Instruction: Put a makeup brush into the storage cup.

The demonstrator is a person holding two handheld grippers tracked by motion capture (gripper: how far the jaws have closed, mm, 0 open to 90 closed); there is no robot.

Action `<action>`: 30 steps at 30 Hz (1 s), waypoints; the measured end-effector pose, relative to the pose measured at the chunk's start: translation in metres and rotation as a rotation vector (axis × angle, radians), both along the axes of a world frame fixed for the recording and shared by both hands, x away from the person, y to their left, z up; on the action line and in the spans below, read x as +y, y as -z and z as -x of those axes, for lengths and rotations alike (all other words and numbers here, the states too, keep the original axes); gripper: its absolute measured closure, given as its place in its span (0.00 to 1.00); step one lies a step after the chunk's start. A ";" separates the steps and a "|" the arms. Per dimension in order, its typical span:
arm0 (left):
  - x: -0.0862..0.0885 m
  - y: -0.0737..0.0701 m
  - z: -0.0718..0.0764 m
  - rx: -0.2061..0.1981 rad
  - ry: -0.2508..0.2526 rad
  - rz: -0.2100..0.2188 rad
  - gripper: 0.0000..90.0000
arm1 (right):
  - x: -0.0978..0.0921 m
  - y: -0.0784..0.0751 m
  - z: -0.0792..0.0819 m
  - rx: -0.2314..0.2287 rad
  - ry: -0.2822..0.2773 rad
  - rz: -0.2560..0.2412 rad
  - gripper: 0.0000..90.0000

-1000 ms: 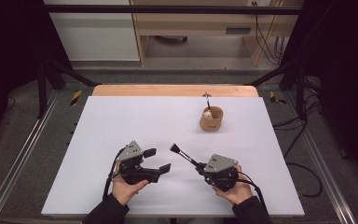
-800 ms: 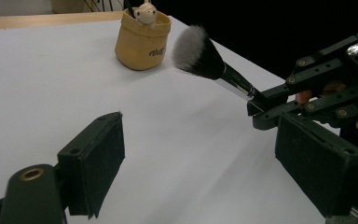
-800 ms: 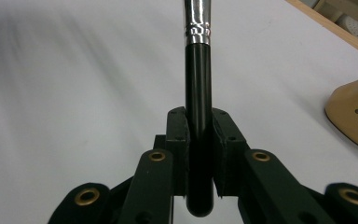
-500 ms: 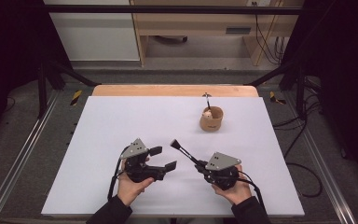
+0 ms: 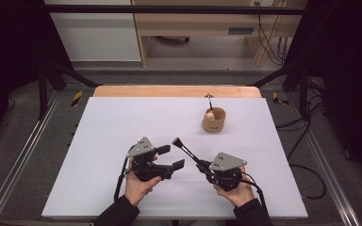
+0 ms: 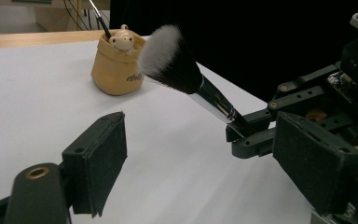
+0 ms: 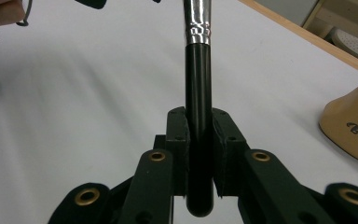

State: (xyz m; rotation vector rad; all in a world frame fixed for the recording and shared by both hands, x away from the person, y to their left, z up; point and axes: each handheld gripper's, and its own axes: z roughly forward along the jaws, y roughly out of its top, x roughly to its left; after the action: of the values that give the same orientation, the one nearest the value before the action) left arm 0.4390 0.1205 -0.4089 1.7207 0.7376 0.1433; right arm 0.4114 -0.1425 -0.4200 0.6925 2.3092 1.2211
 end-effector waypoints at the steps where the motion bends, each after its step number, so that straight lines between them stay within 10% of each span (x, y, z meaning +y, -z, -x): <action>1: -0.001 0.000 0.000 -0.001 -0.001 0.003 0.19 | 0.000 0.000 0.000 0.001 0.000 -0.005 0.88; 30: -0.017 0.003 -0.008 0.012 0.011 0.067 0.28 | 0.001 0.000 0.000 0.014 -0.008 -0.058 0.88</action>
State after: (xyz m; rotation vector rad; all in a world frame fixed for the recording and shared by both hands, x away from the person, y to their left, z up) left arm 0.4470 0.1035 -0.4117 1.6630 0.7338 0.0990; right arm 0.4114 -0.1413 -0.4196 0.7149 2.2980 1.2947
